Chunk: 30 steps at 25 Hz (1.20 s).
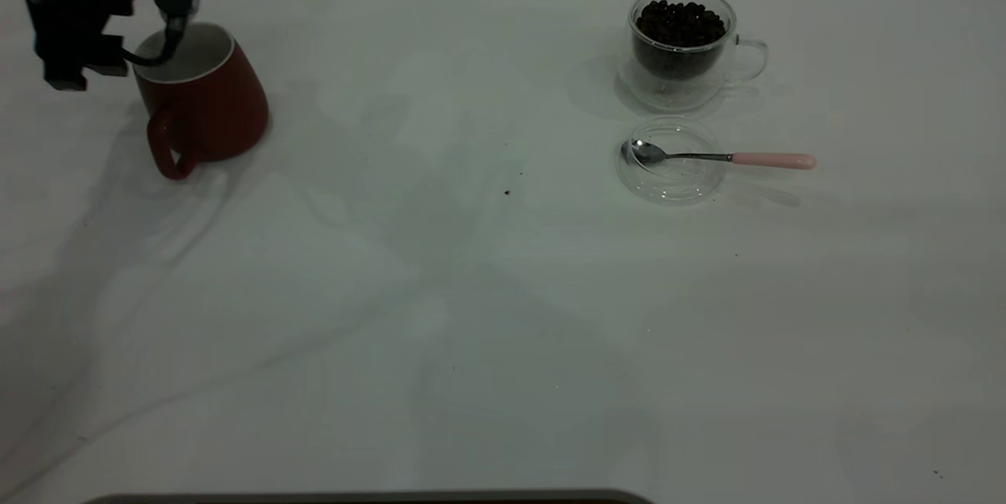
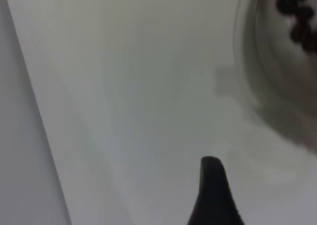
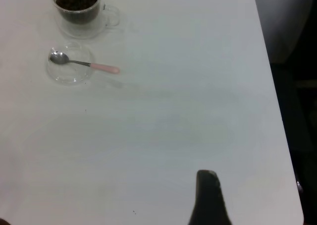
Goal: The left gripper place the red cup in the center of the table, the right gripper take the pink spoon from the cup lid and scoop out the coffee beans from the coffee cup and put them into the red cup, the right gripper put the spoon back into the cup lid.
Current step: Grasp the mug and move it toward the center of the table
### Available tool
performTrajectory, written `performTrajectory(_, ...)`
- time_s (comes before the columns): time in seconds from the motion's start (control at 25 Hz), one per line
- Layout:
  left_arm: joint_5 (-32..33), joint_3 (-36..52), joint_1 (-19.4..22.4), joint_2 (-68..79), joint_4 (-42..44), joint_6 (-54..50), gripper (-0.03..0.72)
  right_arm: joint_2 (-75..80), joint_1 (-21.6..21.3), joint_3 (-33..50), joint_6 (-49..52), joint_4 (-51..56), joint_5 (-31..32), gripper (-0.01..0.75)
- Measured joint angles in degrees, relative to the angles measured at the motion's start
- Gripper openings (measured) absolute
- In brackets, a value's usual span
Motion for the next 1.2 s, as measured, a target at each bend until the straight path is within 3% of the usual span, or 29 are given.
performTrajectory(0.28,-1.0,0.0,-2.4,1.4,0.4,-1.5,0.586,0.0,0.0,0.0,0.0,0.1,0.0,0.573)
performTrajectory(0.96,-8.8,-0.1,-20.0,2.8,0.4,-17.3,0.586,0.0,0.0,0.0,0.0,0.2,0.0,0.573)
performTrajectory(1.08,-7.4,-0.1,-20.4,2.5,0.4,-22.6,0.586,0.0,0.0,0.0,0.0,0.2,0.0,0.573)
performTrajectory(1.2,-1.4,-0.1,-20.4,-0.2,0.4,-32.2,0.586,0.0,0.0,0.0,0.0,0.2,0.0,0.573)
